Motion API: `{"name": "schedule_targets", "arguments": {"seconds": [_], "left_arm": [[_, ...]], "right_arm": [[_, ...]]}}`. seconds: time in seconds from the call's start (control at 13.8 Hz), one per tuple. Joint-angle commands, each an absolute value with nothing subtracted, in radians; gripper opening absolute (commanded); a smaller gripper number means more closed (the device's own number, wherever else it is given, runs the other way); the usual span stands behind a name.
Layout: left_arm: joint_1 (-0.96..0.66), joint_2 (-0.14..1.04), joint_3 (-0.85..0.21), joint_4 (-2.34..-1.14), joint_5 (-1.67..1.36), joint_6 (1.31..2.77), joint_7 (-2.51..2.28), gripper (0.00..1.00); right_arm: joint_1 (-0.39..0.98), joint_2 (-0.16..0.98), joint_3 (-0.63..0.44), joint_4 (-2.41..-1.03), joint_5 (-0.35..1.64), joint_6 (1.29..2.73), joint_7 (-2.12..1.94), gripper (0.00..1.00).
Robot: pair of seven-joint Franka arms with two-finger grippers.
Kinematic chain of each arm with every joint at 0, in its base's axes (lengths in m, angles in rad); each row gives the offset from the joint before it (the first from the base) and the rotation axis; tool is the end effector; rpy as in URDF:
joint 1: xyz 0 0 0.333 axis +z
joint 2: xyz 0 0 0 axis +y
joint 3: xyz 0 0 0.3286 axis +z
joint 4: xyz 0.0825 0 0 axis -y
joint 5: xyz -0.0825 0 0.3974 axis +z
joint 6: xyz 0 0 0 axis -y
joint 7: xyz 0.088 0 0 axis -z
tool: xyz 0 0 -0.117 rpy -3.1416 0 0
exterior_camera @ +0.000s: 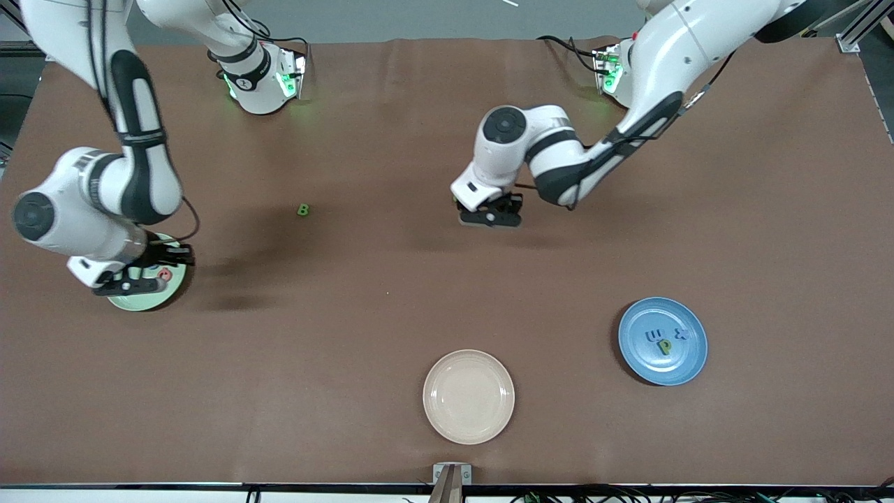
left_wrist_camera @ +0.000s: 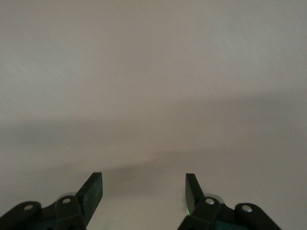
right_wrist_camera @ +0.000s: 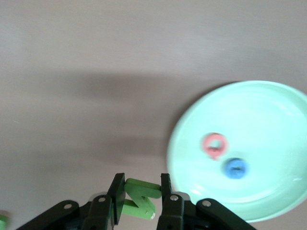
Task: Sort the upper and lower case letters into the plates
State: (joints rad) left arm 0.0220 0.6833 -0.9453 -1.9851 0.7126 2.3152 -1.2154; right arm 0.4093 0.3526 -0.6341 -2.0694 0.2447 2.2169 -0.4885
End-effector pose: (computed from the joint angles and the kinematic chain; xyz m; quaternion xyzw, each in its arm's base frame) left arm 0.4012 -0.4702 0.2313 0.9985 -0.0506 -0.0044 0.0202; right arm 0.5716 -0.1153 0.2734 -0.9963 -0.0595 0.0611 0.0108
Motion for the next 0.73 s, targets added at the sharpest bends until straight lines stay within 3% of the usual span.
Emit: {"name": "schedule_targets", "arguments": {"seconds": [0.0,0.29,0.44,0.65], "left_arm": [[-0.075,0.698,-0.901,-1.991,0.749,2.333,-1.334,0.78],[-0.199,0.732,-0.809,-1.993,0.779,2.374,-1.491,0.79],[-0.201,0.736,-0.807,-1.991,0.781,2.393,-1.500,0.71],[-0.201,0.736,-0.804,-1.988,0.781,2.427,-1.500,0.68]], "right_arm": [[0.280,0.412,-0.617,-2.034,0.250,2.255,-0.664,0.21],[0.177,0.497,-0.612,-2.022,0.261,2.348,-0.807,0.21],[0.146,0.531,-0.600,-2.022,0.267,2.393,-0.819,0.21],[0.036,0.555,-0.482,-2.011,0.267,2.450,-0.819,0.21]]}}
